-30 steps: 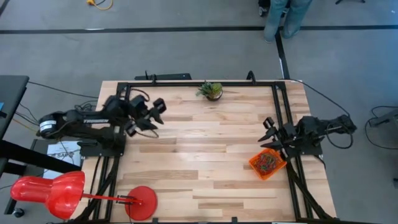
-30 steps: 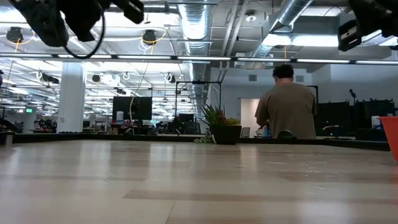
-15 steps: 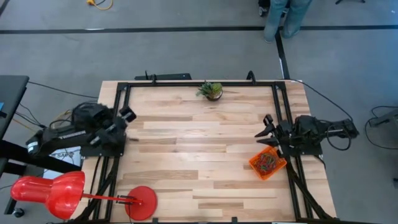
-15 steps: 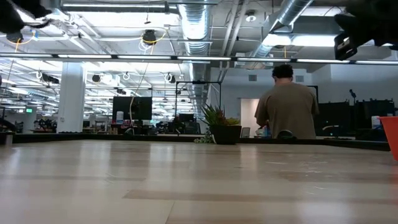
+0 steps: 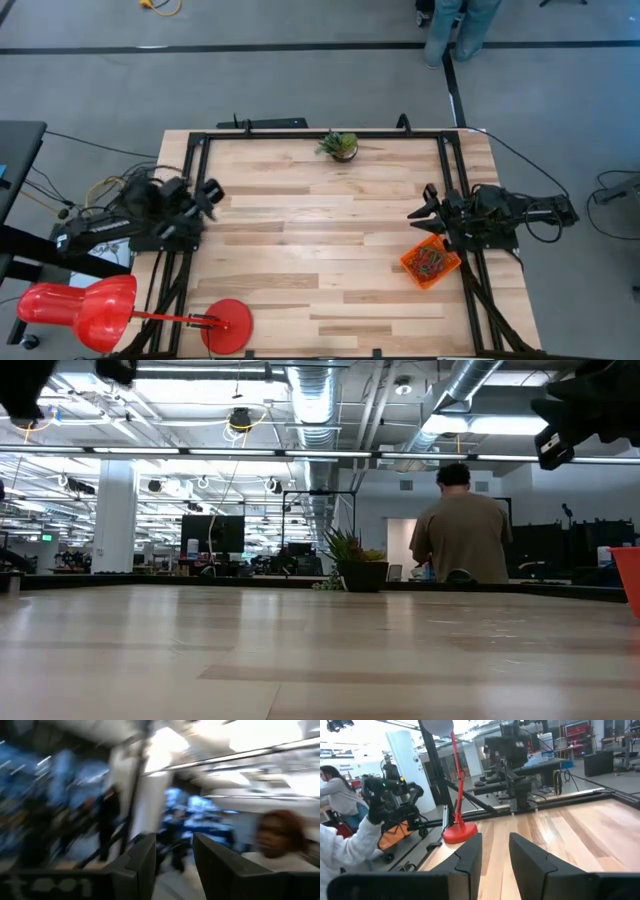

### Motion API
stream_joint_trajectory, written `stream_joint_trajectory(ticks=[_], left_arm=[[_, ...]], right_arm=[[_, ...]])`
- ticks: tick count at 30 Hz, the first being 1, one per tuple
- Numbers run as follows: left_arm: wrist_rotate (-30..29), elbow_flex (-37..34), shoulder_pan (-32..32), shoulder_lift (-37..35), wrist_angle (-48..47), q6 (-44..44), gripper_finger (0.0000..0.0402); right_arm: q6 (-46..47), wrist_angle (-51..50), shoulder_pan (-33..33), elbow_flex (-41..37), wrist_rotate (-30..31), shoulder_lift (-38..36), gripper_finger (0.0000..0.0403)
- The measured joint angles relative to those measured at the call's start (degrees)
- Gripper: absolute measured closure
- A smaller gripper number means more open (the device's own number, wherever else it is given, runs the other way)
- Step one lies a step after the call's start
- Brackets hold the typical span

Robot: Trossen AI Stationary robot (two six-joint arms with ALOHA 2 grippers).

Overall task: Pick and place rubber bands into bin
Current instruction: Return to Home Position

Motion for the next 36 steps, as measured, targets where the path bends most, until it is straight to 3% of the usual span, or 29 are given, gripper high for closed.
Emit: stream_joint_trajectory(ticks=[5,11,17,23,26,36], left_arm=[[-17.79,-0.06,-3.41,-0.94,-18.53,5.60,0.0281],[-29.80,-0.05,-11.09,-0.52,-16.57,11.61,0.0281],[-46.11,-1.23,-20.96,-0.56,-19.94,16.24,0.0281],[-47.46,-1.49,-24.32,-5.46,-21.36,20.35,0.0281],[-47.13,-1.49,-24.32,-10.07,-27.82,19.85,0.0281],[-50.18,-1.99,-24.32,-8.55,-26.84,17.24,0.0281]], right_arm=[[0.15,0.06,0.00,0.00,0.00,0.00,0.0310],[1.03,0.04,0.00,0.00,0.03,0.00,0.0310],[1.41,0.00,0.00,0.00,0.02,0.00,0.0310],[1.41,-0.77,0.00,0.00,0.02,0.00,0.0310],[1.49,-1.41,0.00,0.00,0.01,0.01,0.0310],[-1.00,0.57,0.00,-0.74,0.11,0.00,0.0310]])
